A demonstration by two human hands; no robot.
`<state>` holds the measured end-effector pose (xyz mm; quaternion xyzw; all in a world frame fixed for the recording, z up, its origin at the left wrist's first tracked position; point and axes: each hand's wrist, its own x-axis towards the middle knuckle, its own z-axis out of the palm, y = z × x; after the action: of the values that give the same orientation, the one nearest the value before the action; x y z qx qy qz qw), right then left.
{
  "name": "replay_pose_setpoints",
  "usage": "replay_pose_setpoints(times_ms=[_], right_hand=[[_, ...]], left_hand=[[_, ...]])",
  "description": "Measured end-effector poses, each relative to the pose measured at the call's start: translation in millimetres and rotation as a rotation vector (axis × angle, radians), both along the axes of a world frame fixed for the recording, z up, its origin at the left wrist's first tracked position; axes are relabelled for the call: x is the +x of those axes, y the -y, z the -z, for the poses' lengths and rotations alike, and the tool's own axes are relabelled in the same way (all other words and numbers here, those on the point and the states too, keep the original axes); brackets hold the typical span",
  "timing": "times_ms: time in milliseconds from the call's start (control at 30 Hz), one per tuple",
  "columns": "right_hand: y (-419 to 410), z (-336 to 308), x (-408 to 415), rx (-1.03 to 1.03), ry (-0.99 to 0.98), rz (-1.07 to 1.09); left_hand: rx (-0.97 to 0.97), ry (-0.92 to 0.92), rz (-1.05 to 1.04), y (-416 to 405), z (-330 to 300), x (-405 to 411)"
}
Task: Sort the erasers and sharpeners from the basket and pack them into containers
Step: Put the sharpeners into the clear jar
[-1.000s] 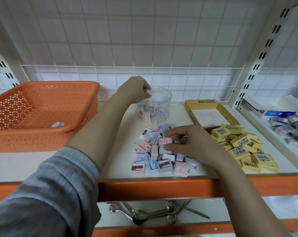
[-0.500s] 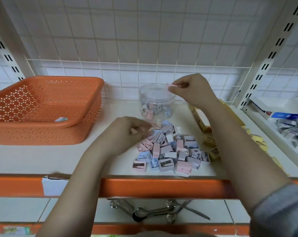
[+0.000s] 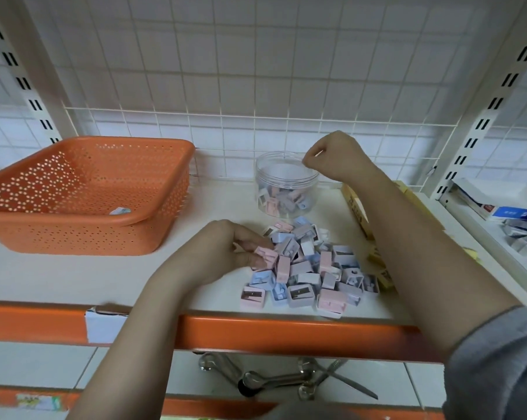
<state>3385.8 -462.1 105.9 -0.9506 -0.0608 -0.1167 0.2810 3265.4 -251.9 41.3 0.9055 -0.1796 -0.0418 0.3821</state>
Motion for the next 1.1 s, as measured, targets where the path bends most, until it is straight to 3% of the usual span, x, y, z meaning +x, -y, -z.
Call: replay_pose_setpoints(times_ms=[133,300,667,833,933,1033,1100], right_hand=[[23,3,-49,0.131,0.019,-0.035],[46,19,-102,-0.049,-0.259,-0.121],[48,38,-124,-0.217,-0.314,-0.137],[46,27,-120,-0.167,-0.171,-0.13],[41,13,-100,-0.011,0.01,-0.077],[29,3,-66,0.149,0.136,-0.077],[19,0,-39,0.125,0.136,-0.086]], left_hand=[[-0.017,0.165,-0.073,3,-24,16],[0.044,0.334,-0.134,21,-59,61],[0.301,0.226,-0.103,57,-59,142],[0.183,0.331,-0.175,53,-60,123],[0.056,0.378,-0.236,50,-59,84],[0.043,0.302,-0.214,44,-48,43],[0.101,0.208,-0.19,43,-40,20]])
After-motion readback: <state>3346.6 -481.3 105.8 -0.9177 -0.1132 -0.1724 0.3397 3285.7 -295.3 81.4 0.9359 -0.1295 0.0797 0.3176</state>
